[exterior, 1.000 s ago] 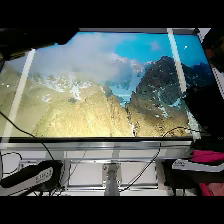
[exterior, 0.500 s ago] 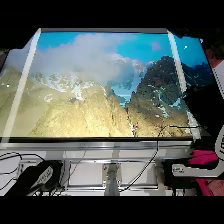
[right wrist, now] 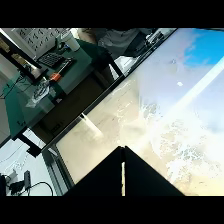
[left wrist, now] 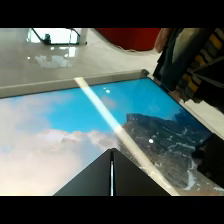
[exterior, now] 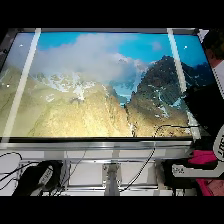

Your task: Fold the clothes and pants, and hang the long-sleeved shirts on hangers.

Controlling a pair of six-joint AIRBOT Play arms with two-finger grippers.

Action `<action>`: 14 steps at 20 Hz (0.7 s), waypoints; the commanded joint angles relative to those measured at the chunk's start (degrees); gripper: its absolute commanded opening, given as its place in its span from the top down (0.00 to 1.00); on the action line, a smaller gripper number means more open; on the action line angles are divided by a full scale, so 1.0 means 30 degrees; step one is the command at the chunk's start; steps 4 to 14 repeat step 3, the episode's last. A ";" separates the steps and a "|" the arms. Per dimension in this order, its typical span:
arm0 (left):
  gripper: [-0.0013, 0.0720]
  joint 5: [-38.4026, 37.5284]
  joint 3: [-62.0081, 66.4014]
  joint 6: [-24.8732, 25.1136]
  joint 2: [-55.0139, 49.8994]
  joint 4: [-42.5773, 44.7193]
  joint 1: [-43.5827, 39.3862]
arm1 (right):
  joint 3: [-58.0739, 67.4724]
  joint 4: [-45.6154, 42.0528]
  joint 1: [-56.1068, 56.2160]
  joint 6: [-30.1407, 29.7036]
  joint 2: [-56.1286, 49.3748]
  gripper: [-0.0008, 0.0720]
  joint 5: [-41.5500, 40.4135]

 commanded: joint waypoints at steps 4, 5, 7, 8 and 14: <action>0.97 0.0000 -0.0007 -0.0058 0.0306 0.0051 0.0022 | 0.0051 -0.0051 0.0044 0.0007 0.0000 0.96 -0.0109; 0.97 0.0000 -0.0007 -0.0058 0.0306 0.0051 0.0022 | 0.0051 -0.0051 0.0044 0.0007 0.0000 0.96 -0.0109; 0.97 0.0000 -0.0007 -0.0058 0.0306 0.0051 0.0022 | 0.0051 -0.0051 0.0044 0.0007 0.0000 0.96 -0.0109; 0.97 0.0000 -0.0007 -0.0058 0.0306 0.0051 0.0022 | 0.0051 -0.0051 0.0044 0.0007 0.0000 0.96 -0.0109; 0.97 0.0000 -0.0007 -0.0058 0.0306 0.0051 0.0022 | 0.0051 -0.0051 0.0044 0.0007 0.0000 0.96 -0.0109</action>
